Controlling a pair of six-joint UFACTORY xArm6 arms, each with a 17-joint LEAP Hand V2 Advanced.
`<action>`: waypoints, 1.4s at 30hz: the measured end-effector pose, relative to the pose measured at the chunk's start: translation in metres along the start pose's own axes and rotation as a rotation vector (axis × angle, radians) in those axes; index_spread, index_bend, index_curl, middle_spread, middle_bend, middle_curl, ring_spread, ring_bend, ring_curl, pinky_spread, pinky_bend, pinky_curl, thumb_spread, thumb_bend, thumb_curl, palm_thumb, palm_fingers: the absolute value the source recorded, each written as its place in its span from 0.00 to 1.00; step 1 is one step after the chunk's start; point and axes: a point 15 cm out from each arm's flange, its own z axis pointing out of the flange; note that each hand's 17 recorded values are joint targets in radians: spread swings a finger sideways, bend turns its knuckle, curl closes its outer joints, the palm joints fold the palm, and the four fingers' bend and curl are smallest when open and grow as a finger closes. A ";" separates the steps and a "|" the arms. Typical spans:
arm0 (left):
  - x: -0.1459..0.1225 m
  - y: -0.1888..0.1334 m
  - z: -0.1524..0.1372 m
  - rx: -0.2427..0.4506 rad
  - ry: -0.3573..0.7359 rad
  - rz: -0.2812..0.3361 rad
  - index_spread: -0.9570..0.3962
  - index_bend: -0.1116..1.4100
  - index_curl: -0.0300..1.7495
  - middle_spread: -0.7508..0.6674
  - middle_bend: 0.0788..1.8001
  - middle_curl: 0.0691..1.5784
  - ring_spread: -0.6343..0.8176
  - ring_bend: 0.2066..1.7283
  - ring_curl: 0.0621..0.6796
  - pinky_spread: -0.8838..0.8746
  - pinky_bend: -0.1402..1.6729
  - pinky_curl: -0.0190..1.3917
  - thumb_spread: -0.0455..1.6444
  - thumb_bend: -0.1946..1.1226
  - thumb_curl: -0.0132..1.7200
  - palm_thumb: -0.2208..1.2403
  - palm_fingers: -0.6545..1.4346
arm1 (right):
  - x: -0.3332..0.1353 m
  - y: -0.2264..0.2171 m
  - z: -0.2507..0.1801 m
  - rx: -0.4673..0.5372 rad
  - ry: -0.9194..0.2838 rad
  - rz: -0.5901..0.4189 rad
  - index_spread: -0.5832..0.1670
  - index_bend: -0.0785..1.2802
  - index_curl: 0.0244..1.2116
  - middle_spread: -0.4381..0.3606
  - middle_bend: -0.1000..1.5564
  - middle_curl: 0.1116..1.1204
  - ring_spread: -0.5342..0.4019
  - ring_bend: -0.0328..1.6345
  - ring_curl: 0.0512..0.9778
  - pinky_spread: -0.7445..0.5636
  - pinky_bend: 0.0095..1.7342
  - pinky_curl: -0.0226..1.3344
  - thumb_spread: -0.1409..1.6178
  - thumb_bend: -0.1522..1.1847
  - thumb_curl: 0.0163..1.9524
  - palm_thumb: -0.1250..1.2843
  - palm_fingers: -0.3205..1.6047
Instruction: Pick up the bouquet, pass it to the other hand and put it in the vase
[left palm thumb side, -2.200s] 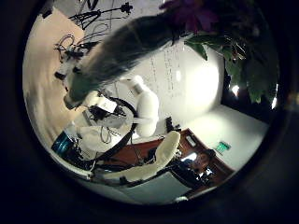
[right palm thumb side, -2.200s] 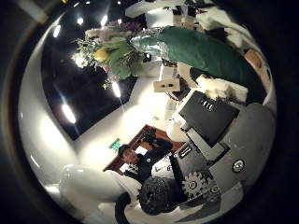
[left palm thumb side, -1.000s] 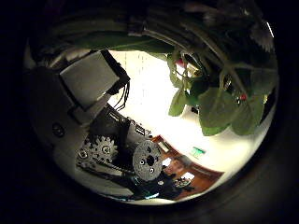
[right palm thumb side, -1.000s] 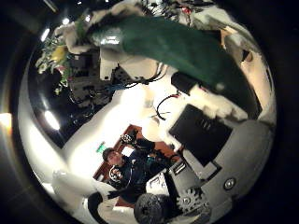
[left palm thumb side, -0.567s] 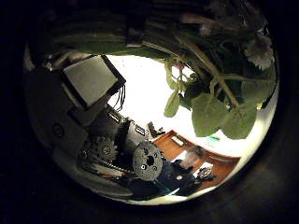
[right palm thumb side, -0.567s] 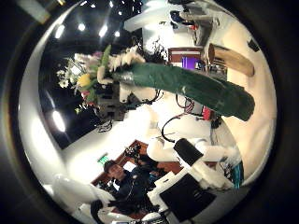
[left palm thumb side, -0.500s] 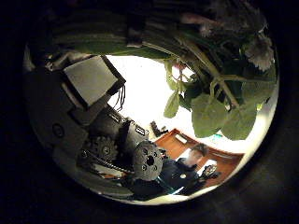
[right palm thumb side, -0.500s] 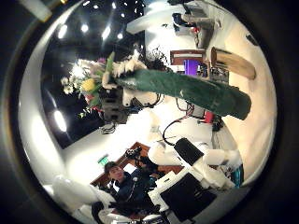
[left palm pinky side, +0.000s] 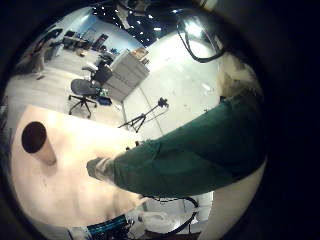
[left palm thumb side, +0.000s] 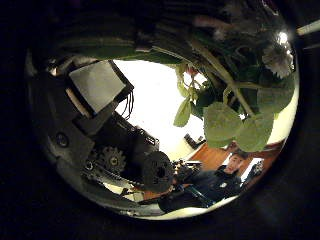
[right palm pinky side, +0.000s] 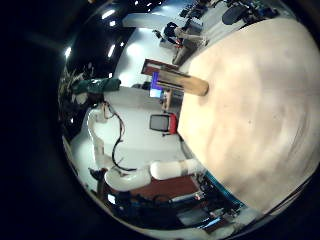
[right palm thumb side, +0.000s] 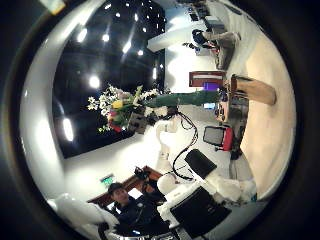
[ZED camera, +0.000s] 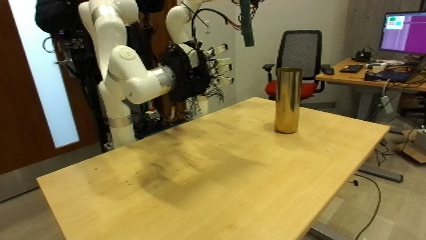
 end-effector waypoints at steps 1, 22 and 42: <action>0.002 -0.005 -0.007 0.019 0.002 0.006 0.17 0.67 0.01 0.08 0.52 0.76 0.15 0.82 0.90 0.19 0.76 0.50 0.12 0.13 0.52 0.96 0.77 | 0.000 0.000 0.000 0.000 0.000 0.000 0.34 0.18 0.20 0.64 0.16 0.14 0.74 0.20 0.20 0.77 0.17 0.29 0.62 0.10 0.25 0.71 0.15; -0.084 -0.027 -0.063 0.181 -0.077 -0.016 0.15 0.70 0.01 0.10 0.54 0.75 0.15 0.84 0.91 0.19 0.77 0.52 0.12 0.13 0.54 0.96 0.76 | 0.000 -0.019 0.009 0.058 0.040 -0.047 0.34 0.19 0.24 0.64 0.16 0.12 0.74 0.19 0.22 0.76 0.18 0.27 0.63 0.10 0.25 0.71 0.15; -0.158 -0.027 -0.034 0.158 -0.087 -0.077 0.14 0.71 0.01 0.11 0.56 0.74 0.15 0.85 0.90 0.19 0.78 0.52 0.12 0.13 0.55 0.96 0.75 | 0.002 -0.014 0.004 0.121 0.124 -0.078 0.37 0.19 0.24 0.65 0.16 0.12 0.74 0.19 0.23 0.76 0.18 0.26 0.64 0.10 0.25 0.71 0.16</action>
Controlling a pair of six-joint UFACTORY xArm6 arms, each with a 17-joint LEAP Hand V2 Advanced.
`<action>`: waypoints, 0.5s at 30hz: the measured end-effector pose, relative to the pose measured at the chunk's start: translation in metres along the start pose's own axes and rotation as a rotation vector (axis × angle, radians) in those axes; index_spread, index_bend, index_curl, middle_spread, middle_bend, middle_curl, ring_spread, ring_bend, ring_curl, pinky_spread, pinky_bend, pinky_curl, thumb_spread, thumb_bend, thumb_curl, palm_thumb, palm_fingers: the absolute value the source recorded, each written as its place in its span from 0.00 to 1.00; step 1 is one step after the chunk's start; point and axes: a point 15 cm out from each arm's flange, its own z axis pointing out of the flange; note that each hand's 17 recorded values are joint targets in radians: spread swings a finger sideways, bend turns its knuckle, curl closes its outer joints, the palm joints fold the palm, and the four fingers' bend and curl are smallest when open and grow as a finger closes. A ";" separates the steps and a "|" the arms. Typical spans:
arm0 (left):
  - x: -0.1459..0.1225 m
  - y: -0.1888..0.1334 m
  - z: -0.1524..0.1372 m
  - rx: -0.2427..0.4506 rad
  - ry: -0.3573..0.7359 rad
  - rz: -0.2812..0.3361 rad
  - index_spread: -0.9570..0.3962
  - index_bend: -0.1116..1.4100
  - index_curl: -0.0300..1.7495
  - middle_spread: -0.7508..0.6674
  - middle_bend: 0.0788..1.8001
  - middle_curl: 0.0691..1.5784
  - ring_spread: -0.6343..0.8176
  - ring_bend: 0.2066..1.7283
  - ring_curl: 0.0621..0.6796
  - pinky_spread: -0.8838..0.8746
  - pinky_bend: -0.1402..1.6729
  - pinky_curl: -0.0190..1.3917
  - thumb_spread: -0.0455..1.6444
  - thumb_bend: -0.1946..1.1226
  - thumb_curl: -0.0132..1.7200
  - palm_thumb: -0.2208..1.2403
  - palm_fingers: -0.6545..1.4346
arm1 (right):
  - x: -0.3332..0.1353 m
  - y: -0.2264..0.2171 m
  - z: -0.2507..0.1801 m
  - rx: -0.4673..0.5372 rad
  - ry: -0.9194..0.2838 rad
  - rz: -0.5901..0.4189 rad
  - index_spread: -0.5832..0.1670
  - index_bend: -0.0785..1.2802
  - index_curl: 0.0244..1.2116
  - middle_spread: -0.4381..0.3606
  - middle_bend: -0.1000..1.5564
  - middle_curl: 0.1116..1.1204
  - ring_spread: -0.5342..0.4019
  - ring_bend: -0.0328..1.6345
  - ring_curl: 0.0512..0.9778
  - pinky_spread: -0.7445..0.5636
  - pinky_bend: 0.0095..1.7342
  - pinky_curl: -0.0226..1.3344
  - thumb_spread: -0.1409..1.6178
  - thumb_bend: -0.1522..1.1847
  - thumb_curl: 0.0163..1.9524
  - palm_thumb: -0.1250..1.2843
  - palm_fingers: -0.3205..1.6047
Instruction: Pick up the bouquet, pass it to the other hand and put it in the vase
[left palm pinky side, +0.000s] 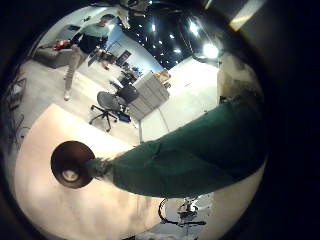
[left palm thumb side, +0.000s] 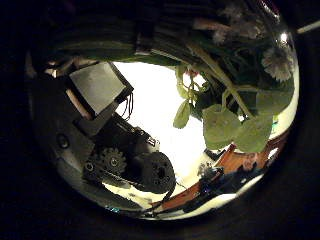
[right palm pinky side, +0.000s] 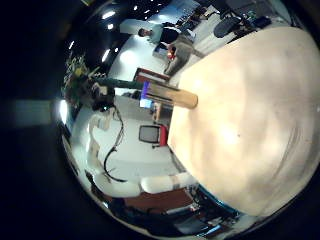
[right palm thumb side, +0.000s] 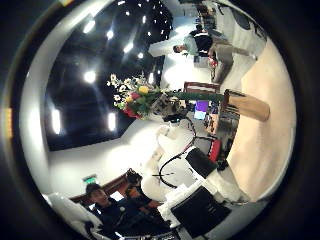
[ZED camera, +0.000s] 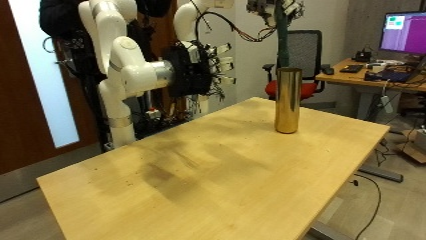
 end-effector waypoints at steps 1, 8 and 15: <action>0.000 -0.001 0.001 -0.001 -0.001 0.001 0.14 0.71 0.01 0.11 0.56 0.73 0.15 0.86 0.91 0.19 0.78 0.52 0.12 0.13 0.55 0.96 0.75 | 0.001 0.001 0.000 -0.002 0.001 0.003 0.37 0.19 0.24 0.65 0.16 0.12 0.74 0.19 0.23 0.76 0.18 0.26 0.64 0.10 0.25 0.71 0.16; 0.005 -0.001 0.001 -0.007 -0.002 0.002 0.14 0.72 0.01 0.12 0.57 0.73 0.15 0.86 0.91 0.19 0.78 0.53 0.12 0.13 0.55 0.96 0.74 | 0.008 0.006 0.001 -0.002 -0.003 0.023 0.38 0.19 0.25 0.65 0.16 0.12 0.74 0.19 0.24 0.76 0.18 0.26 0.64 0.10 0.25 0.71 0.17; 0.008 -0.005 -0.004 -0.001 -0.015 0.014 0.14 0.73 0.01 0.12 0.57 0.73 0.16 0.87 0.91 0.19 0.78 0.53 0.12 0.13 0.56 0.96 0.74 | 0.011 0.009 0.002 0.000 -0.007 0.035 0.38 0.19 0.25 0.66 0.16 0.13 0.75 0.18 0.23 0.76 0.18 0.26 0.64 0.10 0.25 0.71 0.17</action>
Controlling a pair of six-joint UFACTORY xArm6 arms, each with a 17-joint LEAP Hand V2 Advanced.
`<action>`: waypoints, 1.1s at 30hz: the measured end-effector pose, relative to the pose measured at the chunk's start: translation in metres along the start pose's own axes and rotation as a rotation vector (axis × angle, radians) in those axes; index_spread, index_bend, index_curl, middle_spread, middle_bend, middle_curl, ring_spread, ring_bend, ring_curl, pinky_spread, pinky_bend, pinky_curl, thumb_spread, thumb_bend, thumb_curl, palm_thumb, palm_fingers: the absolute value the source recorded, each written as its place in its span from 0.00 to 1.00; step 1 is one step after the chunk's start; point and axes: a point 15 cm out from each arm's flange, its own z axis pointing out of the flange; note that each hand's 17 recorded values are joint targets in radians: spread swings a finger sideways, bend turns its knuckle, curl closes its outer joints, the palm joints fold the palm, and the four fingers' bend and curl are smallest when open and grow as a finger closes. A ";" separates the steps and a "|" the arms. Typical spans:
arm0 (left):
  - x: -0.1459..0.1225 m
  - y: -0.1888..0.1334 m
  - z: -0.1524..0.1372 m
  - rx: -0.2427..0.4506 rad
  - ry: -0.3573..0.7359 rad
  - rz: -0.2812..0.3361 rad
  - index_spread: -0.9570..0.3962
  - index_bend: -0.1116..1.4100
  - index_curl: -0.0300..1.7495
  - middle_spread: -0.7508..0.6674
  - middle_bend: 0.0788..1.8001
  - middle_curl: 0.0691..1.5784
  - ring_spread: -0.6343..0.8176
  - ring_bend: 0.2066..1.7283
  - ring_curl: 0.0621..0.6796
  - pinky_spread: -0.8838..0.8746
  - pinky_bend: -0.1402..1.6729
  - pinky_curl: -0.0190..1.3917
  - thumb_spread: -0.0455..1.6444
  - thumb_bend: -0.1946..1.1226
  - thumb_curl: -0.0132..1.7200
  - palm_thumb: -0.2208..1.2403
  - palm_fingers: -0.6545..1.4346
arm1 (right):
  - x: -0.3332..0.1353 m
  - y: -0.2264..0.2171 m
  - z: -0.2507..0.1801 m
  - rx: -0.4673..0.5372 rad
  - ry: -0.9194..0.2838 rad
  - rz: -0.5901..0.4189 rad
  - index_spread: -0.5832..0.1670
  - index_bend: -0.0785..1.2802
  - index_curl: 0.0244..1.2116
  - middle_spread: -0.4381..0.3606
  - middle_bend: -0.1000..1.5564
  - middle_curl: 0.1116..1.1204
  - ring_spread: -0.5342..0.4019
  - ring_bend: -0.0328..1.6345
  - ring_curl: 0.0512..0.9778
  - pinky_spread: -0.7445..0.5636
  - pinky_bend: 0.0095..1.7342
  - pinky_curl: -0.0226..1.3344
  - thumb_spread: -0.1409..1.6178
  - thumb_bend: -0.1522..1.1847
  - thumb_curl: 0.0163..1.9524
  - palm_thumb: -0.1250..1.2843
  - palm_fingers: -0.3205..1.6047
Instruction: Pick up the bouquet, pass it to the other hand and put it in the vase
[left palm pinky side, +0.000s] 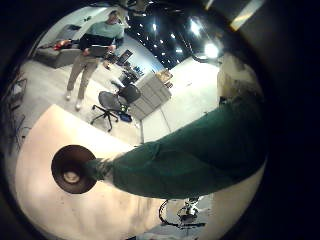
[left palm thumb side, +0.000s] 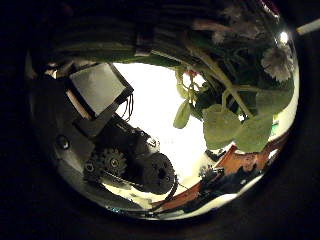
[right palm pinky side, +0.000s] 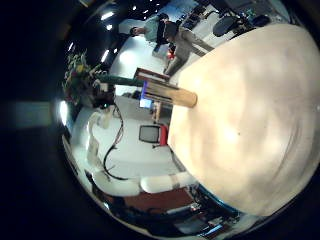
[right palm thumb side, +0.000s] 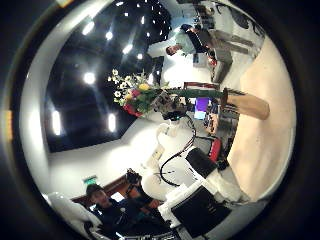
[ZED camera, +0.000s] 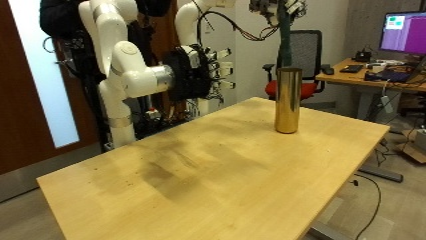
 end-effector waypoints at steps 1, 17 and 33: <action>-0.001 0.000 -0.001 0.001 -0.005 0.002 0.14 0.73 0.01 0.12 0.57 0.73 0.16 0.87 0.91 0.19 0.78 0.53 0.12 0.13 0.56 0.96 0.74 | 0.000 0.000 0.000 0.000 0.000 0.000 0.38 0.19 0.26 0.66 0.16 0.13 0.75 0.18 0.23 0.76 0.18 0.26 0.64 0.10 0.25 0.71 0.17; -0.101 0.028 -0.017 -0.069 -0.155 -0.065 0.33 0.62 0.01 0.15 0.50 0.69 0.15 0.74 0.84 0.18 0.77 0.53 0.43 0.04 0.40 0.47 0.51 | -0.001 0.001 0.001 -0.003 0.001 -0.003 0.39 0.20 0.27 0.67 0.16 0.12 0.76 0.17 0.23 0.76 0.16 0.26 0.64 0.10 0.25 0.72 0.19; -0.180 0.025 -0.146 0.059 -0.200 -0.227 0.87 0.16 0.10 0.92 0.04 0.17 0.83 0.21 0.23 0.84 0.25 0.23 0.46 0.12 0.22 0.26 0.25 | -0.006 0.001 0.003 -0.008 0.000 -0.010 0.42 0.25 0.30 0.67 0.15 0.10 0.76 0.16 0.23 0.76 0.14 0.26 0.65 0.10 0.25 0.72 0.21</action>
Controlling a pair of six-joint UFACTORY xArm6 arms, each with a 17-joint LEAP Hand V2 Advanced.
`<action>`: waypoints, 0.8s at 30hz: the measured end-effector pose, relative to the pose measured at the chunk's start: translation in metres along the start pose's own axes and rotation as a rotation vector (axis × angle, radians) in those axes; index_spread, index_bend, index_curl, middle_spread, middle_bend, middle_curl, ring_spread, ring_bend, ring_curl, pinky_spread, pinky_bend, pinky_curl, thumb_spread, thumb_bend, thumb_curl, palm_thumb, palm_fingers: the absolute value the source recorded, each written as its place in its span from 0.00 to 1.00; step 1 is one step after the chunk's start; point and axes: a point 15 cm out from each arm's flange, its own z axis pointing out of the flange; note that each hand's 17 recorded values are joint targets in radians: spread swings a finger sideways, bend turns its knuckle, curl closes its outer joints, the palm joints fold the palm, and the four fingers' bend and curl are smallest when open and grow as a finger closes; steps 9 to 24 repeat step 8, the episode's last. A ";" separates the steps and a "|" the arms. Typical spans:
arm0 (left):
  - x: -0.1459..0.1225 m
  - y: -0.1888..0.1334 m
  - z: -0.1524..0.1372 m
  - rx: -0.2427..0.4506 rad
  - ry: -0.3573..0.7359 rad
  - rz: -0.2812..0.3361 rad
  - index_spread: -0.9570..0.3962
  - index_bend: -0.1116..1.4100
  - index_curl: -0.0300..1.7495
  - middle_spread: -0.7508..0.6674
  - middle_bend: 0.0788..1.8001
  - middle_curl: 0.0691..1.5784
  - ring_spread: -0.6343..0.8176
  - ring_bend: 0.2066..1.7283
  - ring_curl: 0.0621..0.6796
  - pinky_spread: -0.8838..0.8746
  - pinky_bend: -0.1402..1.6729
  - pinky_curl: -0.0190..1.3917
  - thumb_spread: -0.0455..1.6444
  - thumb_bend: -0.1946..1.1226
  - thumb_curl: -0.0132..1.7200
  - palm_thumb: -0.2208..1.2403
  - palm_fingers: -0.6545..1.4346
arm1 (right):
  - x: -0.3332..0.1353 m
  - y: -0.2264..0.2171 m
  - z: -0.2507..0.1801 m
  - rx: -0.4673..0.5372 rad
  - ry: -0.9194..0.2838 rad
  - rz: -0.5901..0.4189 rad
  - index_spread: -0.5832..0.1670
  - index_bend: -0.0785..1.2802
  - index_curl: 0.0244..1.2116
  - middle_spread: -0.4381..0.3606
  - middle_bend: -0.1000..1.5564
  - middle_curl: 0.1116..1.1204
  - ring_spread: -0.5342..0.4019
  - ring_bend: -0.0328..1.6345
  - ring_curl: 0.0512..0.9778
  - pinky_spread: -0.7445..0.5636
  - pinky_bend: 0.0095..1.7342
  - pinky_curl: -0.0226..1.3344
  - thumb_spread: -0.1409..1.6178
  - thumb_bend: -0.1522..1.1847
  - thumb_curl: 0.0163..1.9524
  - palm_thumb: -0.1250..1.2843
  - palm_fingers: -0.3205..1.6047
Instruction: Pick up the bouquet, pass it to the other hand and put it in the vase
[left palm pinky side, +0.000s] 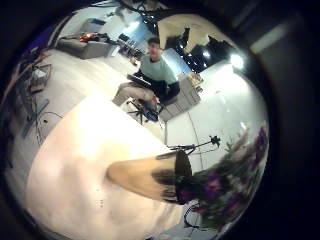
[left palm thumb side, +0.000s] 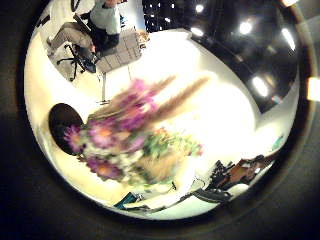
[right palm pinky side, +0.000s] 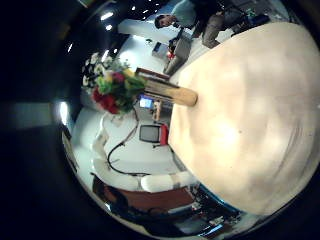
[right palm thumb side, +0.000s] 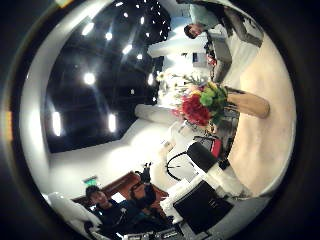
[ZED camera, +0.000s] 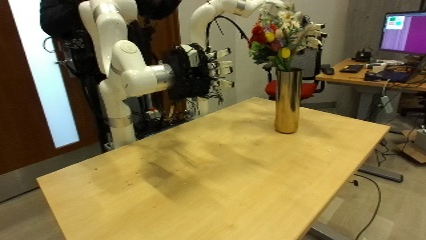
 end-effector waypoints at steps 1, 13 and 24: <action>0.002 0.004 -0.004 -0.004 -0.002 0.005 0.87 0.16 0.10 0.92 0.04 0.16 0.83 0.21 0.23 0.84 0.25 0.23 0.46 0.12 0.21 0.26 0.25 | 0.000 0.001 0.002 -0.005 -0.003 0.002 0.42 0.25 0.30 0.67 0.15 0.10 0.76 0.15 0.23 0.76 0.14 0.26 0.65 0.10 0.25 0.72 0.21; 0.005 0.053 -0.013 -0.075 -0.068 0.001 0.86 0.16 0.10 0.92 0.05 0.12 0.84 0.19 0.22 0.84 0.23 0.22 0.46 0.12 0.21 0.26 0.26 | -0.001 0.005 0.008 -0.025 -0.010 -0.002 0.42 0.25 0.30 0.67 0.15 0.10 0.76 0.15 0.23 0.76 0.14 0.26 0.64 0.10 0.25 0.72 0.21; 0.005 0.053 -0.013 -0.075 -0.068 0.001 0.86 0.16 0.10 0.92 0.05 0.12 0.84 0.19 0.22 0.84 0.23 0.22 0.46 0.12 0.21 0.26 0.26 | -0.001 0.005 0.008 -0.025 -0.010 -0.002 0.42 0.25 0.30 0.67 0.15 0.10 0.76 0.15 0.23 0.76 0.14 0.26 0.64 0.10 0.25 0.72 0.21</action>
